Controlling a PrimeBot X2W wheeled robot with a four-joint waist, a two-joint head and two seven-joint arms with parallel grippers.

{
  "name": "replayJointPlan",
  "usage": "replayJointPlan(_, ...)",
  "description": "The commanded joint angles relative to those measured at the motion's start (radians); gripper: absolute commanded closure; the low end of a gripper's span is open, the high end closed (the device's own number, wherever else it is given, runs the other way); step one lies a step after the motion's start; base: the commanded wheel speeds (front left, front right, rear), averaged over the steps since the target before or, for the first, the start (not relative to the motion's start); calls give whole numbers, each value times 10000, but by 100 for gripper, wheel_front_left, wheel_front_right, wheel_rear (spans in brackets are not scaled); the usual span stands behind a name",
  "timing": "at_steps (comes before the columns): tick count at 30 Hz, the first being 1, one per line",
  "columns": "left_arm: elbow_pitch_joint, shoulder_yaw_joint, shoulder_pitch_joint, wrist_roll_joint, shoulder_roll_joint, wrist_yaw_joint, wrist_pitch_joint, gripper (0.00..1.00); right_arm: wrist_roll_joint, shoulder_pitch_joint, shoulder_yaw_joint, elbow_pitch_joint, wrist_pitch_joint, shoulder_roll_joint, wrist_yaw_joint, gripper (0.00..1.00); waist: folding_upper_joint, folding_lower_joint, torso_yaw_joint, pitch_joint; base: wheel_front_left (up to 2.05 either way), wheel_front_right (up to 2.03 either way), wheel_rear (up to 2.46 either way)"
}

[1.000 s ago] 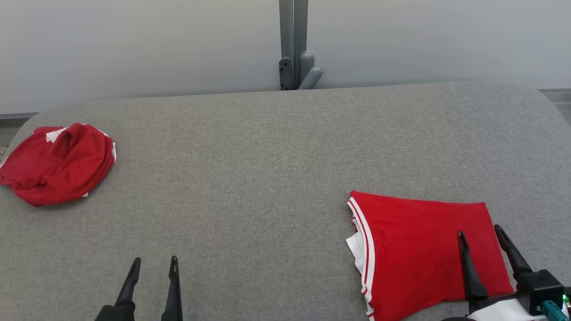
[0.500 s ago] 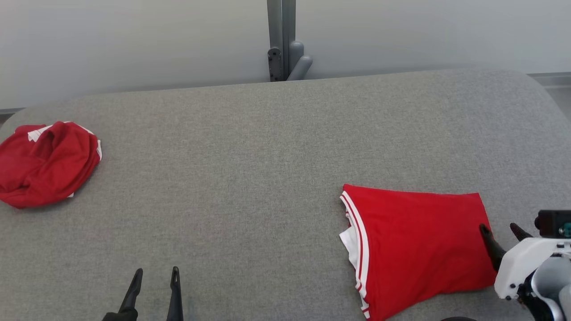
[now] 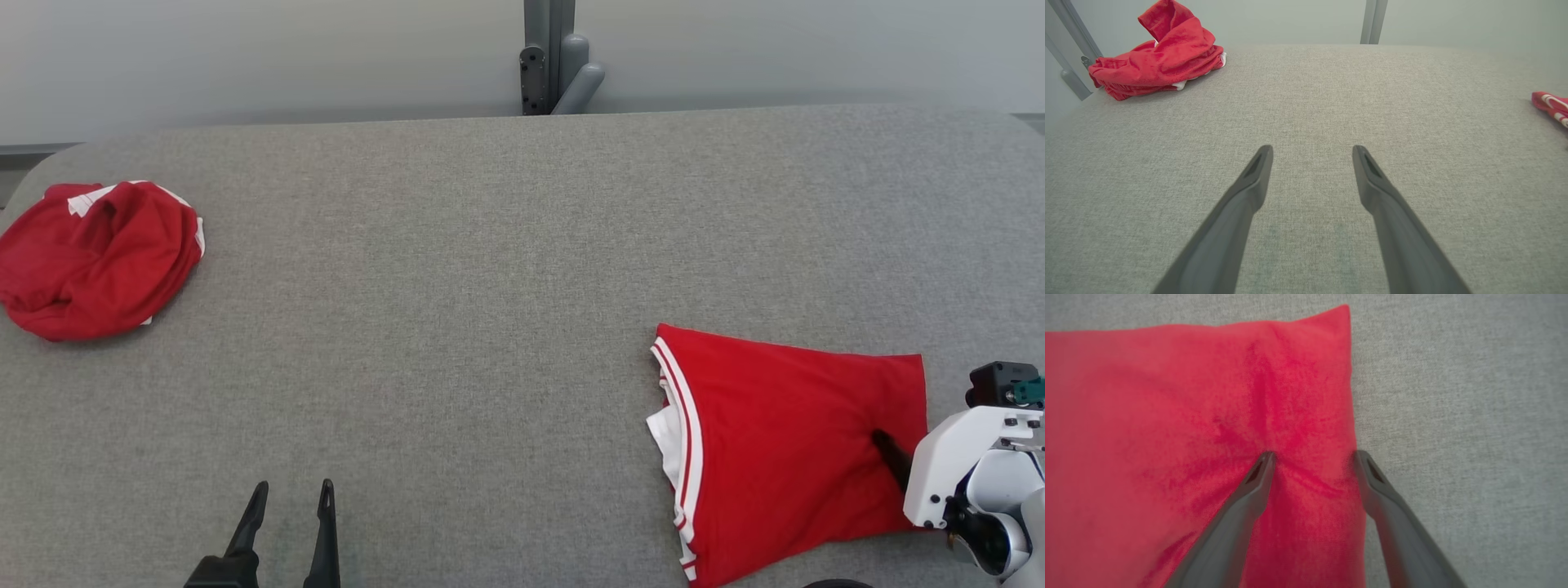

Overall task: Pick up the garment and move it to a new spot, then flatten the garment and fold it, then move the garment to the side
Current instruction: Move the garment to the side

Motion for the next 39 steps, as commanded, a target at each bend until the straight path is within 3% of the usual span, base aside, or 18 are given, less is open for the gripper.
replayJointPlan(1,-15,61,-162,60,29,-19,1,0,42,-155,-90,142,-24,-1,0,0,120,0,77,54,0,0,0)
replayJointPlan(9,-53,190,-263,86,29,-78,1,0,415,-491,-196,684,-87,-146,-9,0,120,0,-53,213,0,0,0)
replayJointPlan(10,-55,195,-267,78,29,-76,1,0,559,-589,-279,781,-137,-82,-8,61,120,0,-77,224,0,0,0)
replayJointPlan(11,-53,182,-288,69,27,-82,1,0,708,-657,-156,786,-141,-23,-8,100,120,0,-89,226,0,0,0)
replayJointPlan(17,-65,202,-383,11,30,-95,1,0,1322,-1344,1101,-160,-628,-471,0,100,120,0,-3,209,0,0,0)
replayJointPlan(24,-189,484,-650,167,30,-238,1,0,1748,-2694,2123,-1290,-234,-1828,-5,100,120,0,112,690,0,0,0)
replayJointPlan(29,-500,588,-1161,285,84,-408,1,0,1240,-3785,1720,-427,97,-2589,-5,100,120,0,209,1582,0,0,0)
replayJointPlan(39,-1653,621,-1832,707,450,-544,1,0,412,-5329,-213,1384,-21,-3270,-5,100,120,0,-33,3198,0,0,0)
